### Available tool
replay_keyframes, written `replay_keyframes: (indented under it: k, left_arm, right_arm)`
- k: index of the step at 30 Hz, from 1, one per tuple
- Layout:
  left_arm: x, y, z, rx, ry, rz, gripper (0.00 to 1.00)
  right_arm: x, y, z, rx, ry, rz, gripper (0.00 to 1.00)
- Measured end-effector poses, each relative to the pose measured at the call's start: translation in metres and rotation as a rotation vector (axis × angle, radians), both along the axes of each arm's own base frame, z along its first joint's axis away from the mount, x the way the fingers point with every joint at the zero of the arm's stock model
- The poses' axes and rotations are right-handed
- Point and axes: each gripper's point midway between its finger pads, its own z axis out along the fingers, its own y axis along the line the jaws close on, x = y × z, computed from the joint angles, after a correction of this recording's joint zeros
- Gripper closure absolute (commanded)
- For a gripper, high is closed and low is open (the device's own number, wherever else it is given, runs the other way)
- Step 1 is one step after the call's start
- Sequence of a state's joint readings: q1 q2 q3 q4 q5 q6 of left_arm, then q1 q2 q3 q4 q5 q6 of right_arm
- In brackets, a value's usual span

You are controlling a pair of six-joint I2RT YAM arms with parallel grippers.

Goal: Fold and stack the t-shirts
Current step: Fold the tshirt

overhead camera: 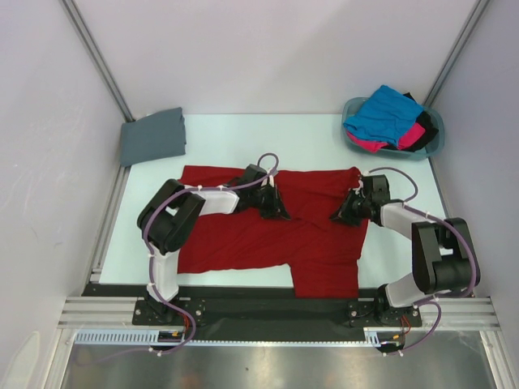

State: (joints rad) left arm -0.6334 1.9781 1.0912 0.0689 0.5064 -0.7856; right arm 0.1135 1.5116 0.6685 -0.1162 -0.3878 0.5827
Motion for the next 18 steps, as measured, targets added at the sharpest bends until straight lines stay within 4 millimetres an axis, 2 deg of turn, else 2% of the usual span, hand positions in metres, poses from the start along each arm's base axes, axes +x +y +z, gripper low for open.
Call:
replay_keyframes:
  k: [8,18]
  left_arm:
    - [0.002,-0.003,0.015,-0.007,-0.014,-0.022,1.00]
    - [-0.006,-0.002,0.039,-0.027,-0.027,-0.060,0.99]
  right_arm:
    - [0.000,0.000,0.030,0.003,-0.061,0.026,1.00]
    - [-0.012,-0.002,0.026,-0.014,-0.005,0.040,1.00]
